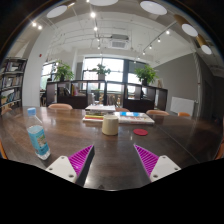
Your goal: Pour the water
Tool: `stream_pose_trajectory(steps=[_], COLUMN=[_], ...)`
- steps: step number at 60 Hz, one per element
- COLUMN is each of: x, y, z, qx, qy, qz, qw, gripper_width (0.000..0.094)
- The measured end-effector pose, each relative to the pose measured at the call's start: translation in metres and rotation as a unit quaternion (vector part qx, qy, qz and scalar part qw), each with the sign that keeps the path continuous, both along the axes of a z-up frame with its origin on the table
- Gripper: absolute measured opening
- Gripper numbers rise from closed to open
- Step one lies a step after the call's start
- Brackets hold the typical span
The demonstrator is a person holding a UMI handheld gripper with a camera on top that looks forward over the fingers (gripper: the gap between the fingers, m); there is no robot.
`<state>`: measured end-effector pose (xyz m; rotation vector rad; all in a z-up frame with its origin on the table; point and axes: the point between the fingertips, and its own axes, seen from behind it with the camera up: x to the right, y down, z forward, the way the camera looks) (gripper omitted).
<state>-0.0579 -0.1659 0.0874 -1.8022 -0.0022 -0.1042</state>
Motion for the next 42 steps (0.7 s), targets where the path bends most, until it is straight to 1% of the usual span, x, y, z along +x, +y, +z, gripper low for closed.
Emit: stream_pose_trajectory(steps=[8, 9, 10, 18, 30, 34, 42], x=[-0.04, -0.039, -0.057, -0.129, -0.23, -0.247, -0.258], y=[-0.011, -0.004, -0.015, -0.035, -0.038, -0.027, 0.002], z=[0.0, 0.0, -0.007, -0.012, -0.009, -0.006, -0.001], qx=[0.006, 0.007, 0.01, 0.018, 0.019, 0.019, 0.024], qy=[0.006, 0.007, 0.009, 0.023, 0.029, 0.033, 0.038], qz=[0.035, 0.04, 0.045, 0.083, 0.128, 0.131, 0.112], qw=[0.999, 0.999, 0.999, 0.996, 0.991, 0.991, 0.993], gripper_width=[0.0782, 0.0787, 0.0794, 0.0797, 0.0792, 0.0791, 0.0788])
